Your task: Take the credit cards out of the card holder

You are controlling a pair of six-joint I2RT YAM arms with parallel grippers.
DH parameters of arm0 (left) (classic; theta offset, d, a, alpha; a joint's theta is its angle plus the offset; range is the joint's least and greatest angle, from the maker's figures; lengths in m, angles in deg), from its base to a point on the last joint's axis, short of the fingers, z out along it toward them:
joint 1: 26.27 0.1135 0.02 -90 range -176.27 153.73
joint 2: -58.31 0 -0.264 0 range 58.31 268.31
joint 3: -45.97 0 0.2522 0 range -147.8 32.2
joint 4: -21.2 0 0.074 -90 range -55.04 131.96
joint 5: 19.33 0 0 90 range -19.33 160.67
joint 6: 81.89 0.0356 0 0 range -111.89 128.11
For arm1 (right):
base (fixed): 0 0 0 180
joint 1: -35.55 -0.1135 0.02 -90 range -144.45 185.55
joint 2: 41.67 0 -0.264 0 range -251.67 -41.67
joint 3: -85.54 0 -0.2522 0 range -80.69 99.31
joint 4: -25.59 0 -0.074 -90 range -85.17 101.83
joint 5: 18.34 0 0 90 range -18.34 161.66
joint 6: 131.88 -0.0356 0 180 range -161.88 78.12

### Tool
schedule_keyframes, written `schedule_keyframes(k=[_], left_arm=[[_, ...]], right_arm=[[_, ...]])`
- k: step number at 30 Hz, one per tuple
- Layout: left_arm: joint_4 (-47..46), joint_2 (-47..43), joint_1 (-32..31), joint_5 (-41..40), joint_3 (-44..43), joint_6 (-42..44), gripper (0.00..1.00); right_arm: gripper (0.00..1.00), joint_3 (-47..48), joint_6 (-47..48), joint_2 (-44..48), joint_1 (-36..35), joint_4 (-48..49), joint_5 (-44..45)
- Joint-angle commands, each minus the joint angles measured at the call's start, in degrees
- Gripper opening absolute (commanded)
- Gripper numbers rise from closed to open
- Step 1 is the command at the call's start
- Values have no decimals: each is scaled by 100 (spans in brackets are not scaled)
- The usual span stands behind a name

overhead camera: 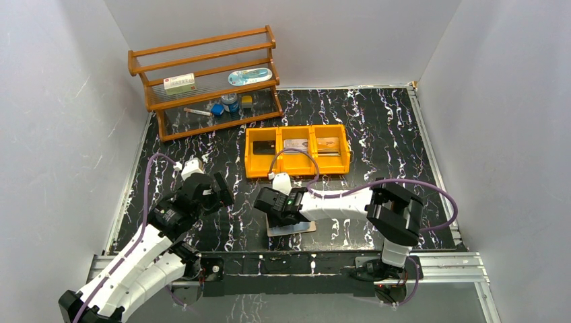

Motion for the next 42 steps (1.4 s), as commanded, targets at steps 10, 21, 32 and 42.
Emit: schedule_keyframes(k=[10,21,32,42], left_arm=[[107,1,16,-85,-190,-12,98],[-931,61,23,1270,75,254,98],[-3421,1397,5,3541,797,-458,87],[-4208,2075,-133,3498,1066,-999,71]], right_arm=[[43,-921,-107,751,309,1219,-755],[45,-2170,-351,1330,1002,2863,-2136],[47,-2776,-469,1548,1177,3514,-2335],[47,-2909,-475,1558,1185,3650,-2343]])
